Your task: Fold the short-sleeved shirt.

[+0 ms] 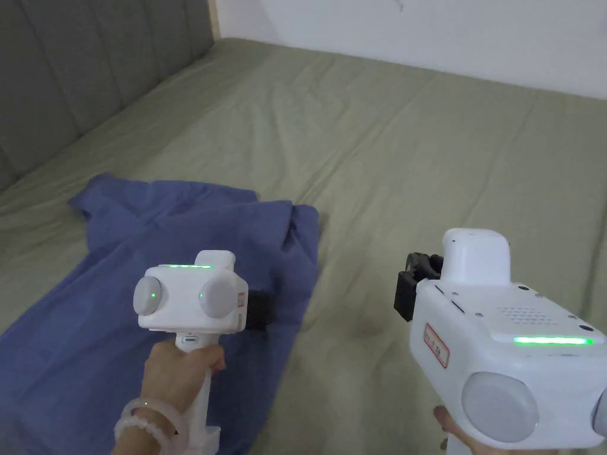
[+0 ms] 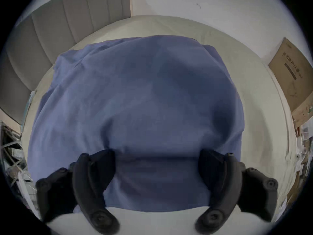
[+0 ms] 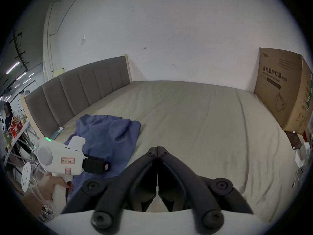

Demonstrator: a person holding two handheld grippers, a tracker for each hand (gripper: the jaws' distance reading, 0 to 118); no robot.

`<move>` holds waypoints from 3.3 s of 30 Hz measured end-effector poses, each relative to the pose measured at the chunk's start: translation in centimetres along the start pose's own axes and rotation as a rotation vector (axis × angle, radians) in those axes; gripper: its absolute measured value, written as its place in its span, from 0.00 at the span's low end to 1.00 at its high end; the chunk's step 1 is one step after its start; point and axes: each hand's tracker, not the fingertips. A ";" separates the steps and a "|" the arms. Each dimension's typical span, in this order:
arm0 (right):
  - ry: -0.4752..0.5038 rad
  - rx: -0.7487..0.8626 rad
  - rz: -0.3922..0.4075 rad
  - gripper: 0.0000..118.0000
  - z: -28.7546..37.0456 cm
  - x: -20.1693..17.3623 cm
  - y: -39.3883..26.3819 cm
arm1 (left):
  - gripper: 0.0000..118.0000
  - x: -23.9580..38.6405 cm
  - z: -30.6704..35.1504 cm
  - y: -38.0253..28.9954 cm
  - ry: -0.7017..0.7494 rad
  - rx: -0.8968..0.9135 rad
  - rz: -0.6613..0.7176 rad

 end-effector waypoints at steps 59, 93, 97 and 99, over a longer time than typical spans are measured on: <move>-0.628 0.103 -0.417 0.00 26.2 27.5 -7.0 | 0.32 41.3 12.1 -15.3 -0.600 -0.098 -0.701; -0.395 0.017 -0.224 0.00 20.6 16.5 -5.3 | 0.87 11.4 13.4 -13.1 -0.426 0.034 -0.184; -0.369 -0.029 -0.250 0.00 20.1 16.8 -5.9 | 0.80 13.1 8.9 -14.7 -0.405 -0.134 -0.168; -0.349 -0.041 -0.268 0.00 20.1 17.1 -6.2 | 0.73 14.0 8.9 -15.8 -0.321 -0.035 -0.228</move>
